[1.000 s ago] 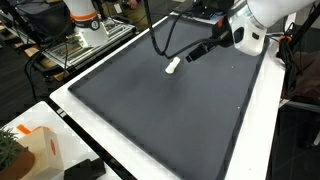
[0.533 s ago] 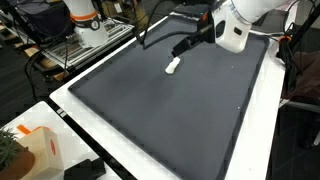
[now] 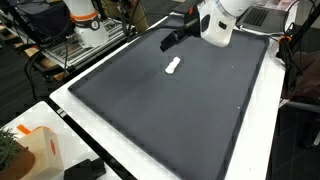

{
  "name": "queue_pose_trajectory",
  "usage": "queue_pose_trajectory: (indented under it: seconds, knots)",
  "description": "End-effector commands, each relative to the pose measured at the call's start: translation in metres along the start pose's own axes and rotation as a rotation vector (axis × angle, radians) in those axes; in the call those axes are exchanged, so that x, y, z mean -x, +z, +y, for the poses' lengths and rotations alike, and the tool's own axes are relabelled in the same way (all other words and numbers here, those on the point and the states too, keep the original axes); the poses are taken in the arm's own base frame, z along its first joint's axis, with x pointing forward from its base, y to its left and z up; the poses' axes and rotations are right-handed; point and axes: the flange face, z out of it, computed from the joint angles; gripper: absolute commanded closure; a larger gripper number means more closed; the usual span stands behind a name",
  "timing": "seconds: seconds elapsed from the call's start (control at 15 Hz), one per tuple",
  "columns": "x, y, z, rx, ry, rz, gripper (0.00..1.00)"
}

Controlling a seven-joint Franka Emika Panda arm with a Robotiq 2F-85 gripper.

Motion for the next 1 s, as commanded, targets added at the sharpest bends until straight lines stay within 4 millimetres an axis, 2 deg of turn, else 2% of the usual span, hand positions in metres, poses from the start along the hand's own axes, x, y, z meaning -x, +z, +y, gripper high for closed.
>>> queue_pose_trajectory:
  seconds: [0.0,0.13,0.2,0.53,0.8,0.93]
  knots:
    - [0.0,0.0,0.0,0.0,0.0,-0.002,0.0]
    - [0.0,0.001,0.0,0.0,0.0,-0.004,0.0]
    - [0.011,0.001,-0.003,-0.015,-0.008,0.011,0.0]
    - [0.04,0.011,-0.009,-0.108,-0.064,0.118,0.0]
    - [0.066,0.005,-0.006,-0.173,-0.078,0.3,0.0]
    - [0.081,0.008,-0.006,-0.191,-0.094,0.369,0.0]
